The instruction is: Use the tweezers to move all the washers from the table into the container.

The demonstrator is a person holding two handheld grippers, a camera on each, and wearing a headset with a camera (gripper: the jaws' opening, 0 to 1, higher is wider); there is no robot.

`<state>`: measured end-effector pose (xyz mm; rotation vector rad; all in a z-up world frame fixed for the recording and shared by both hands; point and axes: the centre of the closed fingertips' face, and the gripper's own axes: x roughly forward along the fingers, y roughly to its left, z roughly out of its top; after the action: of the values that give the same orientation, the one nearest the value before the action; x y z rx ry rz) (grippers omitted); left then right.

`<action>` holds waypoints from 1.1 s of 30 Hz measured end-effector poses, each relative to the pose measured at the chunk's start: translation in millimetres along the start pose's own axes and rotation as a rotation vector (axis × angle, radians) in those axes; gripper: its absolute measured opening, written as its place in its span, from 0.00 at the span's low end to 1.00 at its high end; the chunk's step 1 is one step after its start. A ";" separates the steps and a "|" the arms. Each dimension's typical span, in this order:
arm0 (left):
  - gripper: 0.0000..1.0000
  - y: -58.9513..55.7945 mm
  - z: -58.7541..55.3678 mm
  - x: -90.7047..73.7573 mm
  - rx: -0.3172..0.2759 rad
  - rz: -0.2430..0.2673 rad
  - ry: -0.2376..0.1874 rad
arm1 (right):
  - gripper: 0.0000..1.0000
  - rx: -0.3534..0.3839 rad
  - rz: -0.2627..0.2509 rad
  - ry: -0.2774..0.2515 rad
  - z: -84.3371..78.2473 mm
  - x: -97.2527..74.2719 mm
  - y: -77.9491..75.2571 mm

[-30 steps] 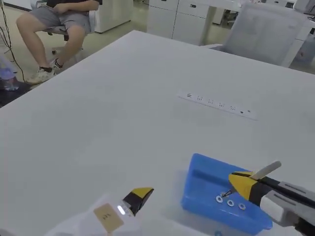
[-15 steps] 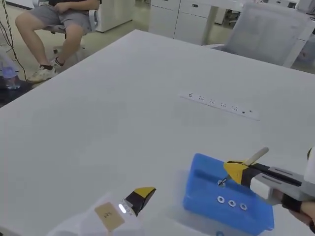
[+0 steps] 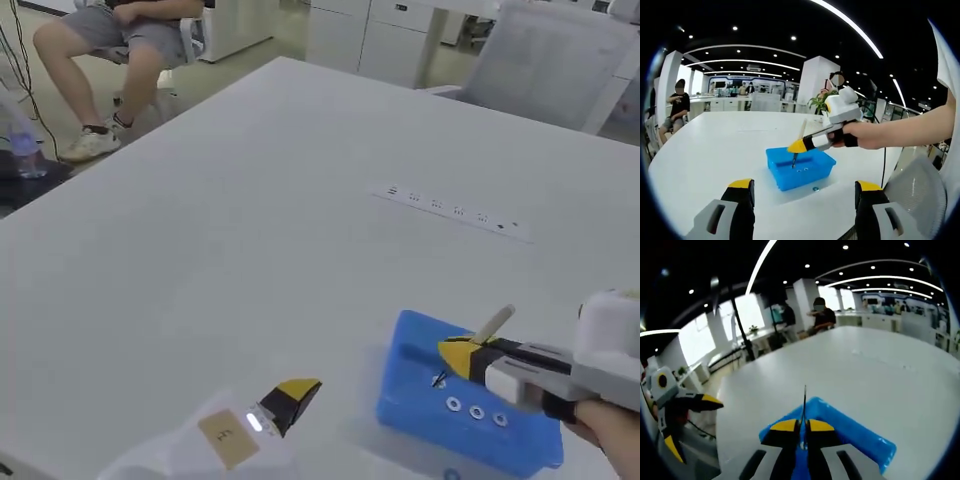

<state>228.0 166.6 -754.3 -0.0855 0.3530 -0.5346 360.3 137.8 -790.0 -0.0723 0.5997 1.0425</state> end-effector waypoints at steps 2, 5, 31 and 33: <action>0.83 -0.1 0.0 0.0 0.002 0.000 0.000 | 0.03 -0.003 -0.004 0.012 -3.4 2.0 -2.8; 0.83 -0.3 -0.2 0.1 0.003 -0.001 0.001 | 0.03 -0.004 -0.010 0.023 -7.0 5.1 -7.2; 0.83 -1.8 -1.9 0.6 0.004 -0.005 0.011 | 0.04 -0.031 -0.045 0.016 -14.5 2.8 -3.6; 0.83 -2.0 -1.9 0.6 0.003 -0.006 0.010 | 0.04 -0.033 -0.041 0.001 -10.6 -1.2 -1.3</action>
<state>226.9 164.6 -755.9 -0.0809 0.3621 -0.5422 356.3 132.6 -798.6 -0.1139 0.5798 1.0126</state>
